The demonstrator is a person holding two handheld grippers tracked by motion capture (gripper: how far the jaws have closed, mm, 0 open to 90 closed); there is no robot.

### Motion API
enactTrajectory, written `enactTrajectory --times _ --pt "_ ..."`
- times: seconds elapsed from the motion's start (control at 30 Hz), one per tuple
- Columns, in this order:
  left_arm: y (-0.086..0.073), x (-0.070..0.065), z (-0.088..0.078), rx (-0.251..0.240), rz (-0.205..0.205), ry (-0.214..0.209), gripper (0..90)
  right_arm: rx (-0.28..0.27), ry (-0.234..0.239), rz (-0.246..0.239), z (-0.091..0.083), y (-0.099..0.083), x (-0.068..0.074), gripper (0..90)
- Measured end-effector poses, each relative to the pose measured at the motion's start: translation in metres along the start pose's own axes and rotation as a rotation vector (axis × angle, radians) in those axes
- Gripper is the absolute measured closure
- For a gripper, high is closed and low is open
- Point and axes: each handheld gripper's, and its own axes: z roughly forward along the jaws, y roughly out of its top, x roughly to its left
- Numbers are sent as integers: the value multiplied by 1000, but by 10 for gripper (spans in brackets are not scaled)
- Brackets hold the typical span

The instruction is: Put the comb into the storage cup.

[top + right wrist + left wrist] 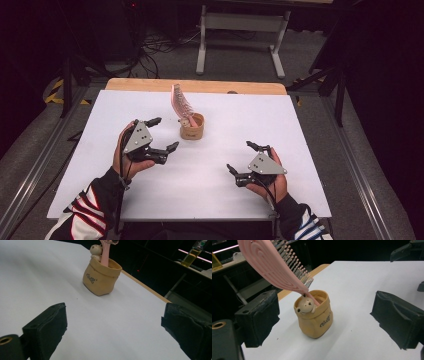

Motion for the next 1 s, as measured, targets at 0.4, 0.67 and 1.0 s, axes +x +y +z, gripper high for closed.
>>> enactTrajectory --times 0.4,0.67,1.0 --pt "-8 -11 -1 27 41 -21 87 -2 -4 -1 -1 1 1 65" --pt "-13 -15 -5 30 45 -30 87 -4 -6 2 -1 2 1 65" --pt "-18 -18 -11 37 52 -33 87 -4 -7 -2 -2 2 2 65"
